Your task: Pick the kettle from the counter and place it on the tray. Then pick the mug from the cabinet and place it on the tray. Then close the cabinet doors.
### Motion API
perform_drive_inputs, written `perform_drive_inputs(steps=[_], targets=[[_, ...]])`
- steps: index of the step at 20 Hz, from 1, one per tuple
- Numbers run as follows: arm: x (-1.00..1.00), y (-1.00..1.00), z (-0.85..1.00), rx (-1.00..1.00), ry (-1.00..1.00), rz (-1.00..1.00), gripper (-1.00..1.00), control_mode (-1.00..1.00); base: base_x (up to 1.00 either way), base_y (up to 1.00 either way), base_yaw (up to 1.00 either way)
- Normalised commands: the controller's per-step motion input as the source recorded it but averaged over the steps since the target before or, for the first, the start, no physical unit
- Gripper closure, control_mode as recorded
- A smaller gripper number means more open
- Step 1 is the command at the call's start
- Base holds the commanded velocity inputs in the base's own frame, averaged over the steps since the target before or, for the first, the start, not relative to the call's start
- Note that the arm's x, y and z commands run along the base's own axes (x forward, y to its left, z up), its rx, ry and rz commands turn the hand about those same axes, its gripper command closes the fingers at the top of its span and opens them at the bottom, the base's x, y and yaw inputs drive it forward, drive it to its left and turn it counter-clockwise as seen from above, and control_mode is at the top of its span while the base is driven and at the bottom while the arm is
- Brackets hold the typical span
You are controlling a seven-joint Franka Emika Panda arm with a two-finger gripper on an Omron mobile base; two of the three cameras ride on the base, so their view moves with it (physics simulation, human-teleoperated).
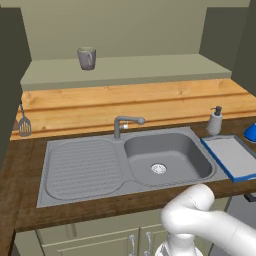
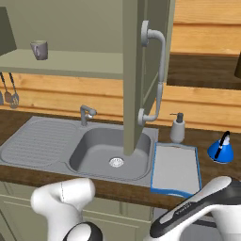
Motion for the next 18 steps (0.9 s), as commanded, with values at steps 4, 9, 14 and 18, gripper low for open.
perform_drive_inputs(steps=[4,9,14,18], targets=[[0.56,-0.17,-0.33,0.00,-0.03,0.00,-1.00,-1.00,0.00,0.00,0.00],[0.55,-0.14,-0.39,0.00,-0.13,0.00,-1.00,-1.00,0.00,0.00,0.00],[0.52,-0.12,-0.26,0.00,-0.06,0.00,-1.00,-1.00,0.00,0.00,0.00],[0.34,-0.05,-0.01,0.00,0.00,0.00,-1.00,-1.00,0.00,0.00,0.00]])
